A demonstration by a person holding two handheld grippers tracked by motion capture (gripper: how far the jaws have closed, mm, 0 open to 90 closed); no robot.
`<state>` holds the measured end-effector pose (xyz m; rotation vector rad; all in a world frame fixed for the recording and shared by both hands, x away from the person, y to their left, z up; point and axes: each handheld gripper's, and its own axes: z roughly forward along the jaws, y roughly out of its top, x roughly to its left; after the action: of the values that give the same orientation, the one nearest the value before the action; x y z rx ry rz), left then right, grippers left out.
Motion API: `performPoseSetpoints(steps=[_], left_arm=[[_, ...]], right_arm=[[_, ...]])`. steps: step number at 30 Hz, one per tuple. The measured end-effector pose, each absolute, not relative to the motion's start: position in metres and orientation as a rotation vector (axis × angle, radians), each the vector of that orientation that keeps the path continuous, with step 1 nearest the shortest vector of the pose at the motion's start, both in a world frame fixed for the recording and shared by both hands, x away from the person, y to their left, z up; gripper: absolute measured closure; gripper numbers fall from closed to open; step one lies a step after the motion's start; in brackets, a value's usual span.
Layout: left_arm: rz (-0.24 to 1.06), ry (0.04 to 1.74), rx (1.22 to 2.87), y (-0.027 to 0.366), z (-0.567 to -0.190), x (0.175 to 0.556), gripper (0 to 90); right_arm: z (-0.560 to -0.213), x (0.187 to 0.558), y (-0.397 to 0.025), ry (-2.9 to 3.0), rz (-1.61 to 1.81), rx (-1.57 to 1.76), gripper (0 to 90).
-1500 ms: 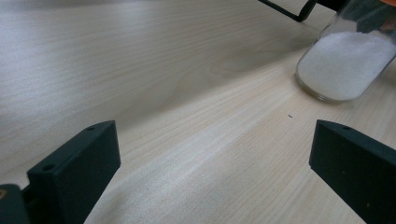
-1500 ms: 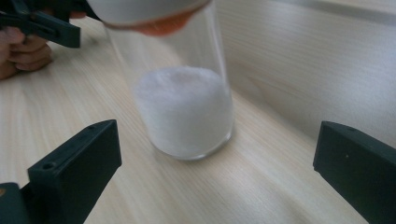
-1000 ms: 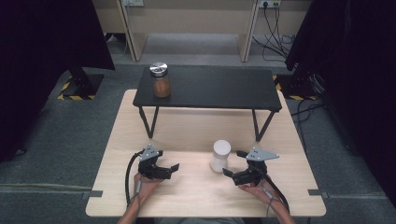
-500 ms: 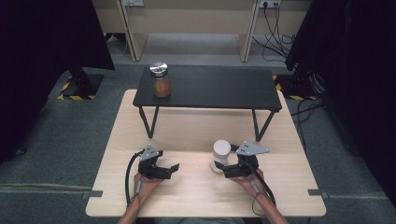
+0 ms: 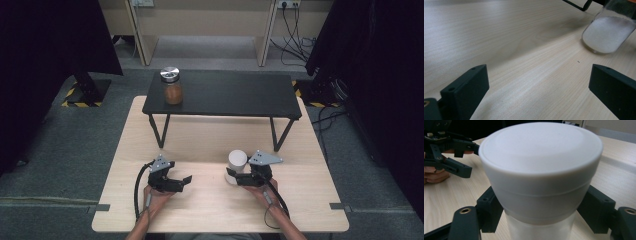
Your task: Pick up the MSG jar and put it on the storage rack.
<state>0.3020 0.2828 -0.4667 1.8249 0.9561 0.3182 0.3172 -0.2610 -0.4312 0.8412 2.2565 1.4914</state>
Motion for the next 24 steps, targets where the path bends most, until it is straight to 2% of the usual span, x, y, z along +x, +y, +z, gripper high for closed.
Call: performPoseSetpoints(steps=[5, 24], left_arm=[[0.319, 0.955, 1.826, 0.283, -0.467, 0.302, 2.2], [0.32, 0.955, 1.827, 0.282, -0.467, 0.302, 2.4]], right_arm=[[-0.432, 0.316, -0.257, 2.248, 1.481, 0.827, 33.8], [-0.421, 0.295, -0.248, 2.164, 1.421, 0.796, 35.5]])
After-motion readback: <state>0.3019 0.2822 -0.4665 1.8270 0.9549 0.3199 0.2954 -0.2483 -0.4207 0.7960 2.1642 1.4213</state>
